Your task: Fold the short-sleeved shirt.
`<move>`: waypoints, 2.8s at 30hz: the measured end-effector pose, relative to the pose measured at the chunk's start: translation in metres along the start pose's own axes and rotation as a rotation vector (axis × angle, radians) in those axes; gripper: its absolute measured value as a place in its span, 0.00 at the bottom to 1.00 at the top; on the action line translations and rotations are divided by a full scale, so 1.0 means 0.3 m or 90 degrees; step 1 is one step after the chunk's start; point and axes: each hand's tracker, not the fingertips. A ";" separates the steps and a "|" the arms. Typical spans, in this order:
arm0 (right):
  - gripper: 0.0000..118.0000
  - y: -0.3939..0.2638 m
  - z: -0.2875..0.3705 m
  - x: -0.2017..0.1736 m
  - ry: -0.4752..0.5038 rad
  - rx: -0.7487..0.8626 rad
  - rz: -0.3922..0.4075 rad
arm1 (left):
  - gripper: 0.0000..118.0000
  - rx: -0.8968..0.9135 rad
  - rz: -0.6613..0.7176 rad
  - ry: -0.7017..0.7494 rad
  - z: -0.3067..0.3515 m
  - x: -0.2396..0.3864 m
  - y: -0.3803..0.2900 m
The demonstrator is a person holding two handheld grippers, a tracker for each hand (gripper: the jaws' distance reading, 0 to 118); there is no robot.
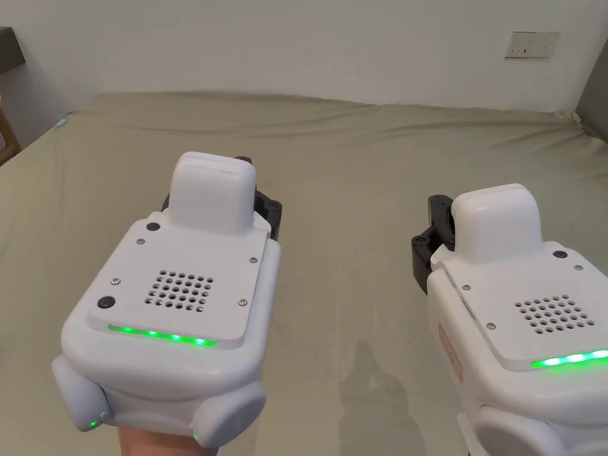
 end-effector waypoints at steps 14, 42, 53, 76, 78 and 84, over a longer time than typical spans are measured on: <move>0.02 0.003 0.006 -0.004 -0.002 0.012 -0.010 | 0.00 0.018 0.007 0.019 0.019 -0.004 0.012; 0.85 0.056 0.002 0.064 0.020 -0.019 -0.156 | 1.00 0.011 0.017 0.024 0.015 -0.013 0.005; 0.85 0.134 -0.026 0.031 -0.089 -0.176 -0.097 | 1.00 0.022 0.020 0.025 0.028 -0.017 0.021; 0.85 0.105 -0.012 0.002 -0.089 -0.115 -0.055 | 1.00 0.022 0.018 0.033 0.034 -0.029 0.019; 0.85 0.068 -0.005 -0.003 -0.073 -0.040 0.001 | 1.00 0.024 0.016 0.038 0.034 -0.030 0.020; 0.86 0.035 -0.001 -0.002 -0.096 -0.022 0.004 | 1.00 0.029 0.015 0.043 0.034 -0.026 0.024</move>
